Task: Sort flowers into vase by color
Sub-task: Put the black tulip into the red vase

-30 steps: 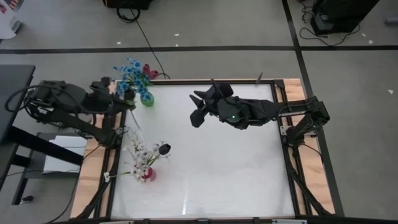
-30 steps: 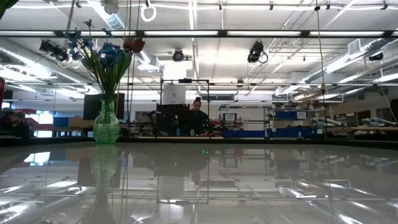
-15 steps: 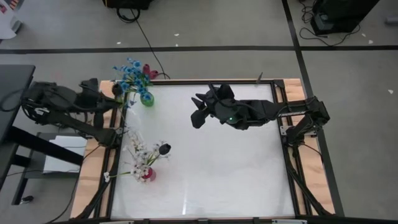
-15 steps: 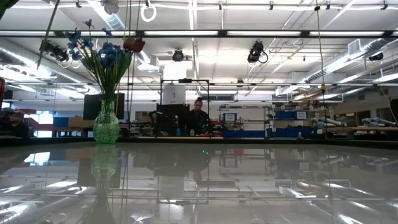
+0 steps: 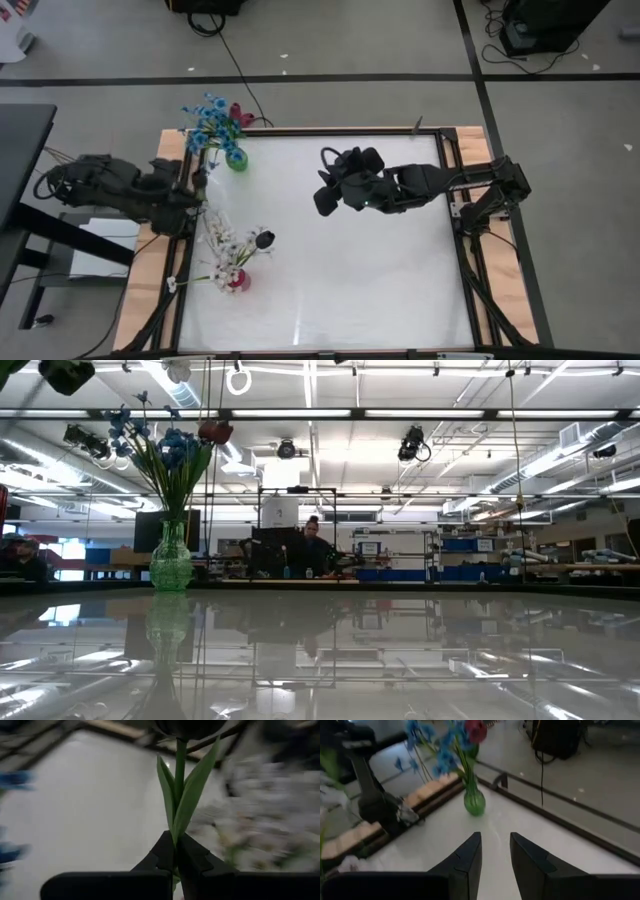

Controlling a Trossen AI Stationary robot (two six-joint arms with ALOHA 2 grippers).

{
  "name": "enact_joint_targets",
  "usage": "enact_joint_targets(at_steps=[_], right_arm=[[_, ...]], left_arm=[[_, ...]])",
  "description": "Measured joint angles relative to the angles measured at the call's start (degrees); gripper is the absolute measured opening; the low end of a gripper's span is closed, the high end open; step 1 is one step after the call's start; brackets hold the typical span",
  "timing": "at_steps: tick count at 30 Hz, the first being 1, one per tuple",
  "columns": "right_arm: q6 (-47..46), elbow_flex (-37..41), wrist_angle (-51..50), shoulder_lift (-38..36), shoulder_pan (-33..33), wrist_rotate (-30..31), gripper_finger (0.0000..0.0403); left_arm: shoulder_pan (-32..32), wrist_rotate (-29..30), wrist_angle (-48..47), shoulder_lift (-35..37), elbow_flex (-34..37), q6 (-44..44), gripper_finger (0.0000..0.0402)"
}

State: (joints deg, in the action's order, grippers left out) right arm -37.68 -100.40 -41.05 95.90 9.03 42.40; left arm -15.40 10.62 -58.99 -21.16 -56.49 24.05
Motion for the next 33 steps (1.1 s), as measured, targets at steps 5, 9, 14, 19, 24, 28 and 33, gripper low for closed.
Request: enact_joint_targets(at_steps=[5,9,14,19,24,28,33], right_arm=[[-5.58,0.02,-5.23,0.00,0.34,-0.51,0.0110],[-7.72,0.01,-5.96,0.00,0.33,-0.63,0.0110],[-9.17,0.00,-5.78,0.00,0.45,-2.23,0.0110],[-9.33,0.00,-5.27,0.00,0.97,-2.13,0.0110],[-9.35,0.00,-3.90,0.02,1.00,-2.08,0.0110],[-9.35,0.02,-3.21,0.02,0.97,-1.89,0.0110],[-9.35,0.02,-2.23,0.02,0.97,-1.74,0.0110]], left_arm=[[-0.02,-13.31,12.59,8.60,6.54,-3.26,0.0015],[-0.02,-20.07,16.79,13.21,8.92,-6.48,0.0015],[-0.02,-22.93,17.57,15.03,7.29,-13.60,0.0015],[-0.02,-26.86,19.16,14.83,6.21,-20.33,0.0015],[-0.02,-29.97,18.76,13.86,6.30,-20.83,0.0015],[0.04,-30.22,18.82,12.97,6.31,-22.78,0.0015],[0.07,-30.29,19.00,10.54,6.29,-25.92,0.0015]])
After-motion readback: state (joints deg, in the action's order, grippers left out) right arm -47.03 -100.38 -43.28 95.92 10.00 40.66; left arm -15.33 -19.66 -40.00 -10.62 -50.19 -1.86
